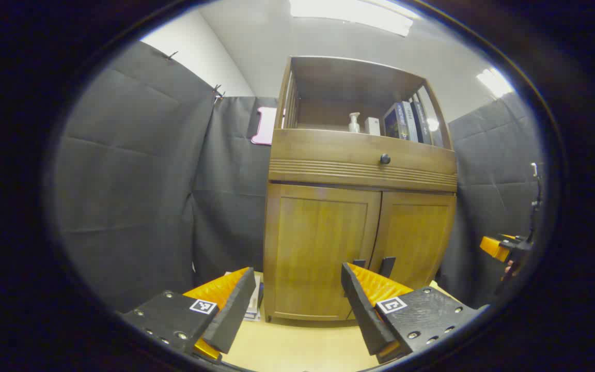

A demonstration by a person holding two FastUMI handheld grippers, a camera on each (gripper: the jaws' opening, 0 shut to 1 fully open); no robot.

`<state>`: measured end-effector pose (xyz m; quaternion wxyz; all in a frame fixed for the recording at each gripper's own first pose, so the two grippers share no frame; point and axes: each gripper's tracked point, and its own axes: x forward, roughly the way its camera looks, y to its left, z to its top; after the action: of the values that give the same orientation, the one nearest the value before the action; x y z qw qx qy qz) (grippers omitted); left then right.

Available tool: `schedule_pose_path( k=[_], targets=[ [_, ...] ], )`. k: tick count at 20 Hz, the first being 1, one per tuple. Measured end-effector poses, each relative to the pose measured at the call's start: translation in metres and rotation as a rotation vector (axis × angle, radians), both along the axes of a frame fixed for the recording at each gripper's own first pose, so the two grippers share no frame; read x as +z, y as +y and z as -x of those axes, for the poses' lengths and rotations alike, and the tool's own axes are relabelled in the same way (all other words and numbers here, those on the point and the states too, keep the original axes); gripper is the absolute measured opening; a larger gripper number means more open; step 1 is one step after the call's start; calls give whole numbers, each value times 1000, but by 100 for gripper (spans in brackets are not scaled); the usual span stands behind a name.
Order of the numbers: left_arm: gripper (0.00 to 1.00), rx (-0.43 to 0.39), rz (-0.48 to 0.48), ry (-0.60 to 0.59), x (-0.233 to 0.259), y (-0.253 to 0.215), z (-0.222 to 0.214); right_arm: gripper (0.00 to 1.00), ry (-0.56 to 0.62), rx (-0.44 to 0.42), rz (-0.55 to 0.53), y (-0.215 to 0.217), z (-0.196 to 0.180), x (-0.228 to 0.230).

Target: Open the right door of the double-door shoe cabinet with the right hand, and open the left door with the left hand.

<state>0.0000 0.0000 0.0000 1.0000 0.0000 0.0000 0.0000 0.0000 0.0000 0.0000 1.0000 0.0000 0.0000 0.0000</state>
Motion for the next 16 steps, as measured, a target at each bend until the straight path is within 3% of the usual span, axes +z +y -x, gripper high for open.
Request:
schedule_pose_path(
  k=[7,16],
  targets=[
    [95,95,-25,44,-1,-4,-5,98,57,144,7,-11,2,-34],
    [95,82,-86,71,-18,4,-8,96,103,130,-5,20,-3,-44]
  ],
)
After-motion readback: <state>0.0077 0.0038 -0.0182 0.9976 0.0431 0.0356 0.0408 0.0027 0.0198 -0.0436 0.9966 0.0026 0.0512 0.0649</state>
